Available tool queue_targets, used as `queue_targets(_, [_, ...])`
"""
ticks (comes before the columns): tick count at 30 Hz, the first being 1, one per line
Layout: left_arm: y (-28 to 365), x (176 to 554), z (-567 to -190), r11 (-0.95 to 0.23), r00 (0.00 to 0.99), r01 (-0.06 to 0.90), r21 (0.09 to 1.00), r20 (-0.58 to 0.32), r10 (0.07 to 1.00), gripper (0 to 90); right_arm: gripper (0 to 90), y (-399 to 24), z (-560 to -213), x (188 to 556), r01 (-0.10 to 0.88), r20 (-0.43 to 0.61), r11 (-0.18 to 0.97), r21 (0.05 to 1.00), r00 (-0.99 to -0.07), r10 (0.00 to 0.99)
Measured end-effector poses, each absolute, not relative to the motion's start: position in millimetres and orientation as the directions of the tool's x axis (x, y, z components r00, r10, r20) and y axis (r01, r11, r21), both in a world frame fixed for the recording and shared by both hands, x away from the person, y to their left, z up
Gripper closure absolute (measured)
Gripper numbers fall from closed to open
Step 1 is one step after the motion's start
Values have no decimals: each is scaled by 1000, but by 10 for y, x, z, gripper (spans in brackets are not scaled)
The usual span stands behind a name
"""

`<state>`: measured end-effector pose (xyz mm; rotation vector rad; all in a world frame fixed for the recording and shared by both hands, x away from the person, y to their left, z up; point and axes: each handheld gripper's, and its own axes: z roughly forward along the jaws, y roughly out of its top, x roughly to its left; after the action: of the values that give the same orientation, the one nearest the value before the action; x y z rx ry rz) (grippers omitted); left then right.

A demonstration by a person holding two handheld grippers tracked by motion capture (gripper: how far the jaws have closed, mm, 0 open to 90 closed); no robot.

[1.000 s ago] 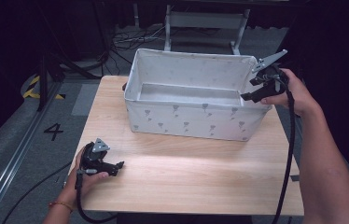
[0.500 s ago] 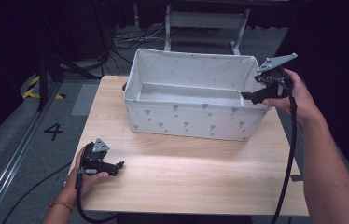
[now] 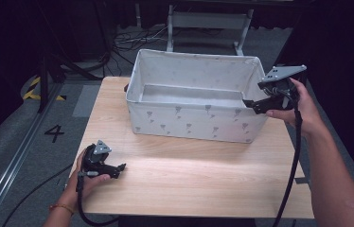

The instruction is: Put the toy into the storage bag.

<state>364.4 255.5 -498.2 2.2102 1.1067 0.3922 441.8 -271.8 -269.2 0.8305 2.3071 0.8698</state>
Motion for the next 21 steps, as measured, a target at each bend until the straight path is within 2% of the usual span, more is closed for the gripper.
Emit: queue_targets(21, [2555,3644,-4982,-450,603,611,652,-14,798,5,216,-2867,-2894,3865,303,-305,611,731,-656,690])
